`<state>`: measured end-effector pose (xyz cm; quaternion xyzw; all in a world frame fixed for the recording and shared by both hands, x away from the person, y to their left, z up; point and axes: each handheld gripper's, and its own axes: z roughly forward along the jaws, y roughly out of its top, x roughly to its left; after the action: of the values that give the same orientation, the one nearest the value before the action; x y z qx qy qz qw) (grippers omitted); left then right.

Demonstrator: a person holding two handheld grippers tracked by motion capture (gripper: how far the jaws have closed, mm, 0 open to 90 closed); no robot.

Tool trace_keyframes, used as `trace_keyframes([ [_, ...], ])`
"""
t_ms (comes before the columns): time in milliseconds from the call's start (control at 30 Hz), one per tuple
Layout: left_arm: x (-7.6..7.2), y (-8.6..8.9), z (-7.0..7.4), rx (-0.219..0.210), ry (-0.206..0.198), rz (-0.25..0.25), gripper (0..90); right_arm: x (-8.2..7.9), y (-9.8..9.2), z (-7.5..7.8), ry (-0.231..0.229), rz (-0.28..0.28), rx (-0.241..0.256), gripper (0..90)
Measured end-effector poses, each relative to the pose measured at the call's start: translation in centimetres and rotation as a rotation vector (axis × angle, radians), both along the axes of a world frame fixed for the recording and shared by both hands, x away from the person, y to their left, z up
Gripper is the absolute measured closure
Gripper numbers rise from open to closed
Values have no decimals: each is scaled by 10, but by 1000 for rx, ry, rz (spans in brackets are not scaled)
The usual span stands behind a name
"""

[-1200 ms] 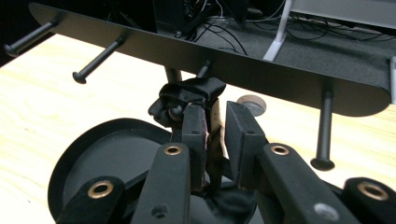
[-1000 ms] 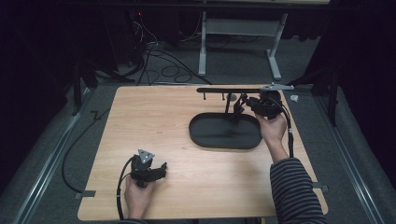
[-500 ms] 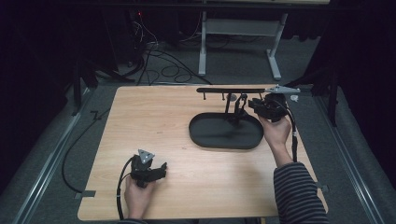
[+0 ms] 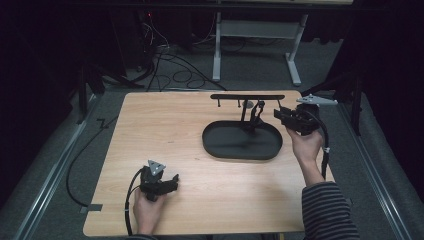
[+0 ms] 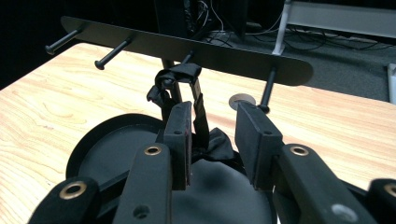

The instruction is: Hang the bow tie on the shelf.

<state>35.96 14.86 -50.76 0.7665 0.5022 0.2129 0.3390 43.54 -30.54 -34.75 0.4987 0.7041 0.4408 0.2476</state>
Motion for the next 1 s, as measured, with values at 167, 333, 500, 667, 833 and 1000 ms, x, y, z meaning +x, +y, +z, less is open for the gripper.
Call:
trace_keyframes([
  [167, 0, 0, 0, 0, 0, 0, 205, -6, -5, 1, -1, 3, 10, 673],
  [333, 0, 0, 0, -2, -1, 2, 205, -12, -8, 1, -9, 6, 15, 671],
  [500, 0, 0, 0, 0, 0, 0, 205, -18, -11, 1, -10, 12, 24, 661],
  [667, 0, 0, 0, 1, 0, 0, 205, -24, -14, 0, -13, 18, 32, 657],
  [833, 0, 0, 0, 0, 0, 0, 204, -34, -19, 0, -27, 19, 31, 657],
  [1000, 0, 0, 0, 0, 0, 0, 204, -40, -22, 1, -37, 26, 38, 657],
])
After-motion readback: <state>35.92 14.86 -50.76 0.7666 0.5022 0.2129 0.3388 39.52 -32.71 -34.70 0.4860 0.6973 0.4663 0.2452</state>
